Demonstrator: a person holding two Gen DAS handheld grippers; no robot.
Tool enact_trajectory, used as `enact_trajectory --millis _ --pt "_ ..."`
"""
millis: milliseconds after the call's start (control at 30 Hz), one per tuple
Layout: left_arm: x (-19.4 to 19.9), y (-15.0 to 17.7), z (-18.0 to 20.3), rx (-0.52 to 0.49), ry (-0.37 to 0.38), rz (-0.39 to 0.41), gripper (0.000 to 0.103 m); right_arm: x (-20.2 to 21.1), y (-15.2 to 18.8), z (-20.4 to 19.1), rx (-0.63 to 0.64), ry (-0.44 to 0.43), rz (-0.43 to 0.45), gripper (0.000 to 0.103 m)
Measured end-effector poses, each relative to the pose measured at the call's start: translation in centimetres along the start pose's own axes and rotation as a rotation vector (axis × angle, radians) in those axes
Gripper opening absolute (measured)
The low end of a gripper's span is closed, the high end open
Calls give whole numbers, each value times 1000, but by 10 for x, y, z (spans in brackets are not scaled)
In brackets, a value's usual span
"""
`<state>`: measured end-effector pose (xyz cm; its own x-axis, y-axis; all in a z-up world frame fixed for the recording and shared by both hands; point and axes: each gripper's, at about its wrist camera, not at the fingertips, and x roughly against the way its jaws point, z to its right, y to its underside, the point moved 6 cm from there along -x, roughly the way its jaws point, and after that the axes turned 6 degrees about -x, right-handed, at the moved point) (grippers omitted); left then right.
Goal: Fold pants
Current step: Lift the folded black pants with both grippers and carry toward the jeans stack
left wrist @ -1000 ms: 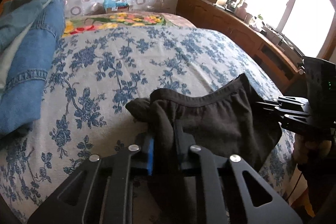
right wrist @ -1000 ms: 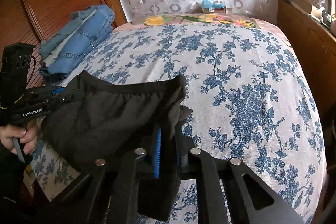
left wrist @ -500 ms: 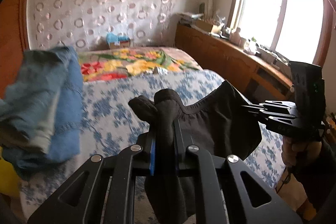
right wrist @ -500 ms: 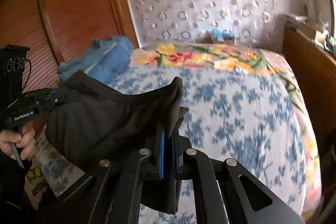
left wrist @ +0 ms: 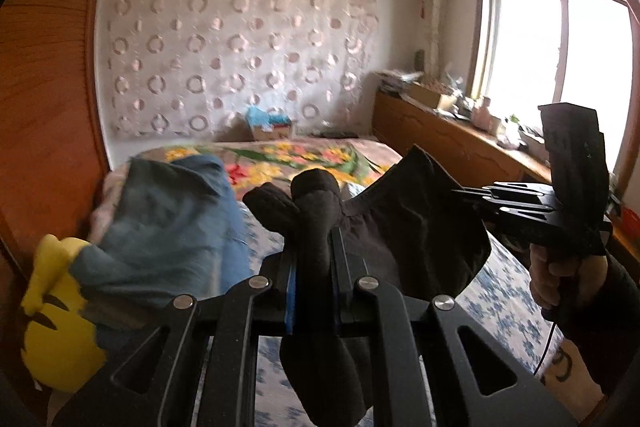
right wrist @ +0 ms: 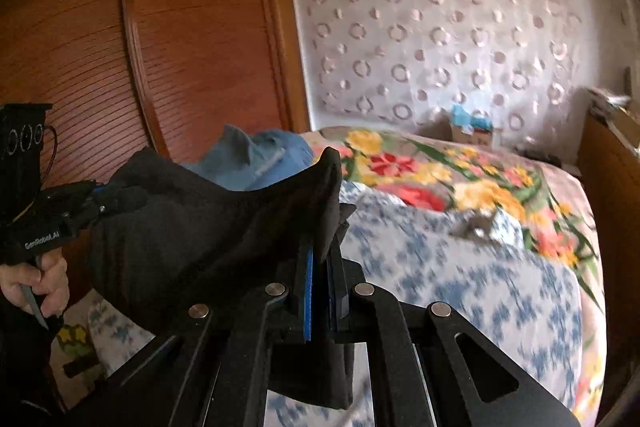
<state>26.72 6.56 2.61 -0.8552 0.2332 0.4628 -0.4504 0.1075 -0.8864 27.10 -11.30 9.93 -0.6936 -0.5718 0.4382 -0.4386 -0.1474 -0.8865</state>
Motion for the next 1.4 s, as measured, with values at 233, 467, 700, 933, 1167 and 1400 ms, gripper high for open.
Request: enact_trajectory --millis 233,467,700,933,1167,1400 --pt "-4 -13 -44 36 -65 32 14 -56 -30 -5 58 -30 -17 5" --pt "-8 -17 -75 33 -127 45 14 -108 -59 1 89 -63 -3 5" --pt "-15 -14 -104 78 -183 56 14 -160 -72 2 132 -95 -10 5" --pt "-22 10 -123 162 -202 56 14 -212 -90 2 148 -113 -40 5" --pt "-12 22 -135 264 -218 83 14 -254 -109 -16 237 -173 -42 5" --pt "-15 38 -139 286 -269 46 14 -296 -113 -28 269 -242 -100 5"
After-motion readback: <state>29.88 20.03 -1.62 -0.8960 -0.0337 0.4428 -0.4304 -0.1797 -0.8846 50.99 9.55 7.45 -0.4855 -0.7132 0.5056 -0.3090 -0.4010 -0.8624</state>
